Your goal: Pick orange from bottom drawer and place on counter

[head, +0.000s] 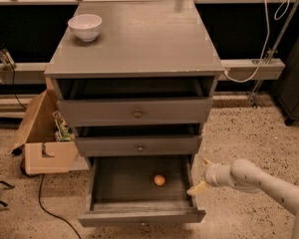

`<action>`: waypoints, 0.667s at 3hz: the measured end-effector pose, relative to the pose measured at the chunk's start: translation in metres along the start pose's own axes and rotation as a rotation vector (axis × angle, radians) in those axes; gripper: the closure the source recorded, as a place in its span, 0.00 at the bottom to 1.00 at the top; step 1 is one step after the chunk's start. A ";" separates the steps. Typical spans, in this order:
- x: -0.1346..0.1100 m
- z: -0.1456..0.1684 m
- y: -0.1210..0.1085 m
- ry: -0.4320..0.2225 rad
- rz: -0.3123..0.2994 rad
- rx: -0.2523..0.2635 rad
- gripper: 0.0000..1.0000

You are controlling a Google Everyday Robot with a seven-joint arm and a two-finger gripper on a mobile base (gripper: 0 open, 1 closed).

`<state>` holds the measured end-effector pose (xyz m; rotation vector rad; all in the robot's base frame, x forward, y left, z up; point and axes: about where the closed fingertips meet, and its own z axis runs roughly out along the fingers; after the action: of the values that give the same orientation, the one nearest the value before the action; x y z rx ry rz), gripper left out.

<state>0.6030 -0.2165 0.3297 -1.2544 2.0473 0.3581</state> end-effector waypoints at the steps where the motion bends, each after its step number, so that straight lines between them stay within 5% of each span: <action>1: 0.000 0.000 0.000 0.000 0.000 0.000 0.00; 2: 0.018 0.034 0.004 -0.001 0.028 -0.006 0.00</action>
Offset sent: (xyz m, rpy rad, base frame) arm 0.0184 0.0213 -0.1086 0.0384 0.0520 -0.0551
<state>0.6088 -0.2075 0.2922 -1.2294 2.0664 0.3780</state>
